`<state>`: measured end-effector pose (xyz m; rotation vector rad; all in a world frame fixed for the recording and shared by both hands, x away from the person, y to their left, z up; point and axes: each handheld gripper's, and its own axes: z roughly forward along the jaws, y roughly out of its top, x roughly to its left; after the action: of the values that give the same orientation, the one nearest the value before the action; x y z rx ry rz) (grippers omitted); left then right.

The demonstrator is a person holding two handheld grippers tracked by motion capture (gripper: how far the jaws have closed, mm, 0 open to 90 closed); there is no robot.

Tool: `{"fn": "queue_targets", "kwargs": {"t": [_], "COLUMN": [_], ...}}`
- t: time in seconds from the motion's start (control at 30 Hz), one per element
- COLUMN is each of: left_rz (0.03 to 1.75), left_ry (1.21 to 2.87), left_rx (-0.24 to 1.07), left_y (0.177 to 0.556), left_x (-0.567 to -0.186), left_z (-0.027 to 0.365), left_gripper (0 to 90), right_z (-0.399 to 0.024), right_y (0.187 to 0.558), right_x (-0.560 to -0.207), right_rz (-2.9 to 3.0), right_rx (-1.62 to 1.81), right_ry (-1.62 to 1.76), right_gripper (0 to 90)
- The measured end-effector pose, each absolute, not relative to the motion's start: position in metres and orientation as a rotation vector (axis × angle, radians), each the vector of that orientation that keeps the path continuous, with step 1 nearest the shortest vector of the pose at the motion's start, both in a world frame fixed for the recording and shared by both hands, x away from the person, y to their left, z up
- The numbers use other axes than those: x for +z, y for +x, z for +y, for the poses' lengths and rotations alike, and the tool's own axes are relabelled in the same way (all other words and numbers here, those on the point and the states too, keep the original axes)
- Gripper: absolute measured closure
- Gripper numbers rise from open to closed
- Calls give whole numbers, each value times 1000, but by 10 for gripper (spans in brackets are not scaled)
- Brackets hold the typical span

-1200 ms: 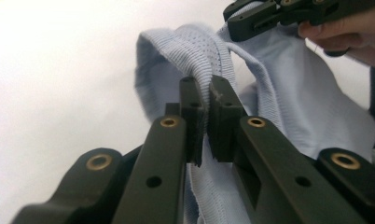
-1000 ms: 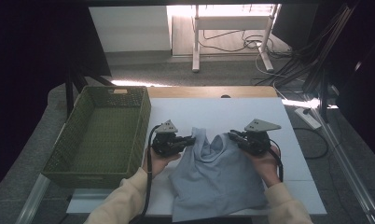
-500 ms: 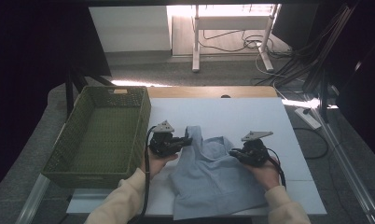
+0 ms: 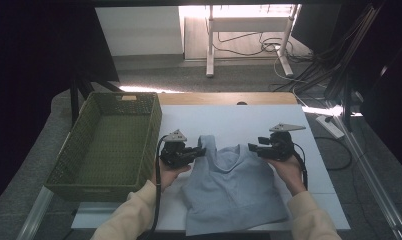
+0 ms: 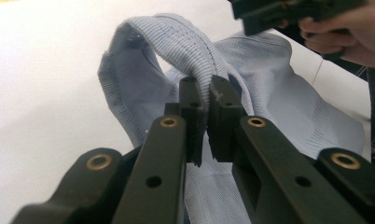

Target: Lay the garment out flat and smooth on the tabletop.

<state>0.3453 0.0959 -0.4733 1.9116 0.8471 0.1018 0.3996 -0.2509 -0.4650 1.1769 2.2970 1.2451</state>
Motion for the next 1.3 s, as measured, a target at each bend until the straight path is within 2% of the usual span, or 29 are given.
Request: {"fn": "queue_targets", "kwargs": {"t": [0.3,0.73,0.93,1.03,1.07,1.1,1.3], "left_rz": [844,847,851,852,851,851,848], "left_ry": [1905,1904,1901,1901,1901,1900,1893], "left_rx": [98,91,91,92,94,94,100], "left_y": [345,345,346,346,346,345,345], "left_x": [-473,-474,-474,-474,-474,-473,-472], "left_z": [96,97,97,97,97,97,98], "left_gripper": [846,846,846,846,846,846,846], "right_z": [-239,-223,-222,-224,-225,-226,-227], "right_y": [434,434,430,428,427,426,424], "right_x": [-486,-513,-513,-513,-512,-512,-507], "right_rz": [2371,2564,2572,2576,2568,2554,2542], "right_rx": [1086,909,908,907,910,908,978], "right_ry": [1175,1097,1060,1046,1055,1058,1058], "right_gripper": [437,444,543,666,760,799,844]}}
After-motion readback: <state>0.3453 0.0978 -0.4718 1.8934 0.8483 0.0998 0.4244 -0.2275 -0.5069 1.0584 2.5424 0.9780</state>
